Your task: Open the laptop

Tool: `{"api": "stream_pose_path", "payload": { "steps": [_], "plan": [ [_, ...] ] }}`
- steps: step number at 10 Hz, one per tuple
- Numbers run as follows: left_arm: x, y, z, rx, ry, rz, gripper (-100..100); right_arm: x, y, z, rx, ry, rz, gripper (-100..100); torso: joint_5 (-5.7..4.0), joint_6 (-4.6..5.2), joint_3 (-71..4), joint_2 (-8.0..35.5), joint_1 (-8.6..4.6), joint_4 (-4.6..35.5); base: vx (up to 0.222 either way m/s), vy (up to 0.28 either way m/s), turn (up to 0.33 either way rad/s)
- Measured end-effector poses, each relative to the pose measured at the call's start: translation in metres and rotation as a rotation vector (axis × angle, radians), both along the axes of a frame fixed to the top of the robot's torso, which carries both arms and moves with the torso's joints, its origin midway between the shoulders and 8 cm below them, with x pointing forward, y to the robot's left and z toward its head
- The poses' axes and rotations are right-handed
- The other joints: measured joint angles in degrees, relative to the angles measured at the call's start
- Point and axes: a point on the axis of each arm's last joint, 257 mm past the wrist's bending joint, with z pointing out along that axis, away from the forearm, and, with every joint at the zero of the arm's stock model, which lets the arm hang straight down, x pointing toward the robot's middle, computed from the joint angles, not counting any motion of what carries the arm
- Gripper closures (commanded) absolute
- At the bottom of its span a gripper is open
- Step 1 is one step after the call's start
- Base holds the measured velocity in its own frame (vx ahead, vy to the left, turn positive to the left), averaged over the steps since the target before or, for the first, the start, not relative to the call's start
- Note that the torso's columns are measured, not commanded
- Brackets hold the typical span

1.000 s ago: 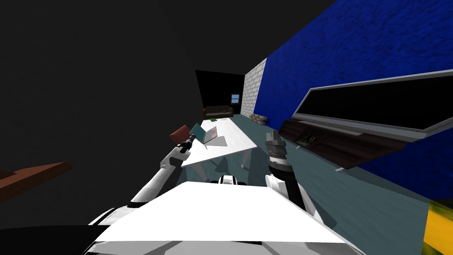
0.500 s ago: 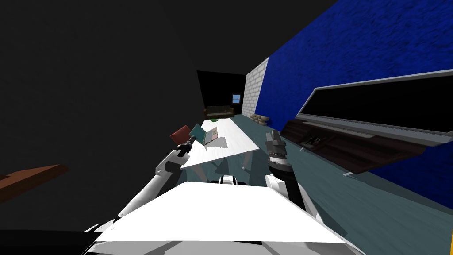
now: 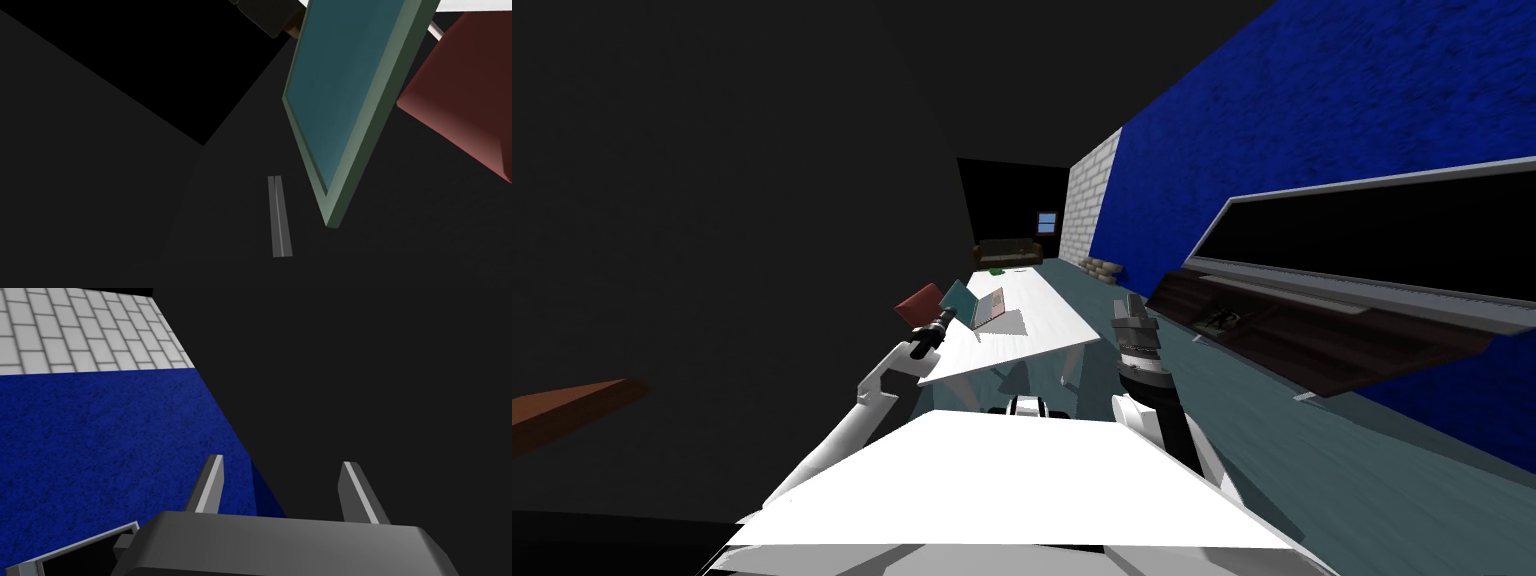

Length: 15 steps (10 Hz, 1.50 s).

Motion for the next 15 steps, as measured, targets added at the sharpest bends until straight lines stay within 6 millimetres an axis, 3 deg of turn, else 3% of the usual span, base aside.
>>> {"api": "stream_pose_path", "payload": {
  "steps": [9, 15],
  "plan": [
    [0.032, -0.022, -0.031, -0.092, 0.016, -0.061, -100, 0.0, 0.0, 0.0, 0.0, 0.0, 0.0, 0, 0.0, -0.01, -0.07, -0.11, 0.04, -0.03, -0.05, -0.05, -0.07],
    [0.043, 0.001, -0.016, -0.059, -0.062, -0.029, -100, 0.0, 0.0, 0.0, 0.0, 0.0, 0.0, 0, 0.01, -0.01, -0.06, -0.08, 0.07, -0.03, 0.03, 0.12, 0.104]
  ]
}}
